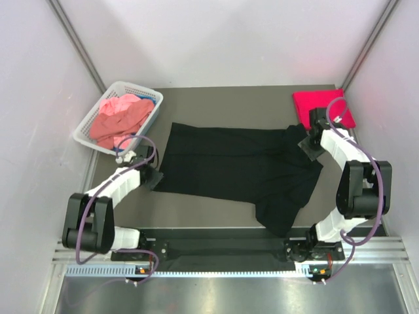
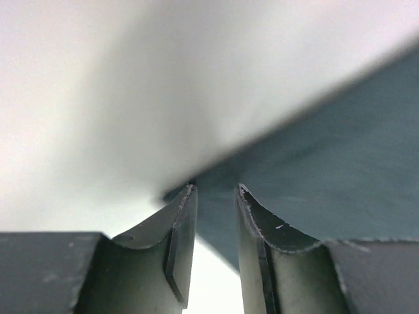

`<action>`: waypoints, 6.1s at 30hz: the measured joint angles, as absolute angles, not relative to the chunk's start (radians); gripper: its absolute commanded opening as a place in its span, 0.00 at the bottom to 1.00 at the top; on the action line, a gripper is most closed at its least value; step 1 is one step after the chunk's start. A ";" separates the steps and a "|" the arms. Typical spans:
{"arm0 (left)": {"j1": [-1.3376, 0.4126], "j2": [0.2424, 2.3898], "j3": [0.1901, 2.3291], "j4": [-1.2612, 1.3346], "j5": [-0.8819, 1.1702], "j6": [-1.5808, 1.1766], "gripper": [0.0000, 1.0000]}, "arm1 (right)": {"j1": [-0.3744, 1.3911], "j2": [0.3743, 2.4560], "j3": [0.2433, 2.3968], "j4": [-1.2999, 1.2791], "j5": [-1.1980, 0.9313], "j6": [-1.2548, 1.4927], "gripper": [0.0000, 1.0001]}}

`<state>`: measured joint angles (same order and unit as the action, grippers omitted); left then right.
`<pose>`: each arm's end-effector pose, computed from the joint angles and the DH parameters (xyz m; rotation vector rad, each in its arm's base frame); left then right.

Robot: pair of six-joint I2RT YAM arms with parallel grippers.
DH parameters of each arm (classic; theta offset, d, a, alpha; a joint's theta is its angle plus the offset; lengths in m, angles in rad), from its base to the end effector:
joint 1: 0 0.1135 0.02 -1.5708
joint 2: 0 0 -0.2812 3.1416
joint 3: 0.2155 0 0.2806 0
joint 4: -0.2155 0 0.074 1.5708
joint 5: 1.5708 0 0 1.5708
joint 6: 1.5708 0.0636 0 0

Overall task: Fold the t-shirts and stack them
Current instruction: Fold the tshirt

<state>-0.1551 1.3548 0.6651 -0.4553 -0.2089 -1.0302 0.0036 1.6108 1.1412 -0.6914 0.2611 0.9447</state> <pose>0.2645 -0.0280 0.1360 -1.1873 2.3953 -0.0903 0.3569 -0.0151 0.1997 1.2707 2.3380 -0.0583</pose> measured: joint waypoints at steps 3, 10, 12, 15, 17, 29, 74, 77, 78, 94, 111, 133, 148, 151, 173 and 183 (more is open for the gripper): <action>-0.142 1.281 0.627 -0.542 -0.278 -1.049 0.36 | -0.024 1.615 1.140 -0.706 0.260 0.964 0.37; -0.138 1.145 0.650 -0.628 -0.305 -1.011 0.42 | -0.022 1.615 1.140 -0.706 0.223 0.995 0.36; -0.138 1.163 0.691 -0.584 -0.248 -0.953 0.44 | -0.006 1.615 1.142 -0.706 0.220 1.005 0.37; -0.138 1.246 0.784 -0.508 -0.158 -0.871 0.46 | 0.042 1.615 1.146 -0.706 0.218 1.015 0.37; -0.138 1.331 0.867 -0.460 -0.091 -0.826 0.47 | 0.064 1.615 1.147 -0.707 0.221 1.021 0.39; -0.123 1.687 1.087 -0.332 0.146 -0.769 0.51 | 0.026 1.614 1.119 -0.727 0.271 1.072 0.46; -0.084 1.750 1.026 -0.254 -0.047 -1.247 0.44 | -0.089 1.615 1.001 -0.625 0.270 1.084 0.00; -0.099 1.765 1.033 -0.246 -0.057 -1.259 0.43 | -0.089 1.612 1.001 -0.620 0.273 1.079 0.00; -0.104 1.770 1.035 -0.244 -0.061 -1.263 0.43 | -0.089 1.612 1.001 -0.619 0.273 1.077 0.00; -0.177 1.776 1.081 -0.371 -0.168 -1.281 0.47 | -0.089 1.610 1.001 -0.613 0.281 1.063 0.00; -0.210 1.661 1.090 -0.397 -0.187 -1.185 0.41 | -0.089 1.587 1.001 -0.613 0.294 1.039 0.00; -0.204 1.799 1.108 -0.405 -0.156 -1.266 0.35 | -0.090 1.573 1.001 -0.609 0.303 1.036 0.00; -0.205 1.822 1.141 -0.410 -0.183 -1.253 0.00 | -0.095 1.539 1.001 -0.608 0.336 1.022 0.00; -0.205 1.821 1.153 -0.411 -0.187 -1.239 0.00 | -0.095 1.537 1.002 -0.609 0.341 1.020 0.00; -0.178 1.875 1.497 -0.239 -0.212 -1.033 0.00 | -0.099 1.539 1.217 -0.254 0.133 0.709 0.00; -0.131 2.053 1.606 -0.087 -0.130 -1.014 0.00 | -0.101 1.701 1.332 0.001 -0.008 0.577 0.00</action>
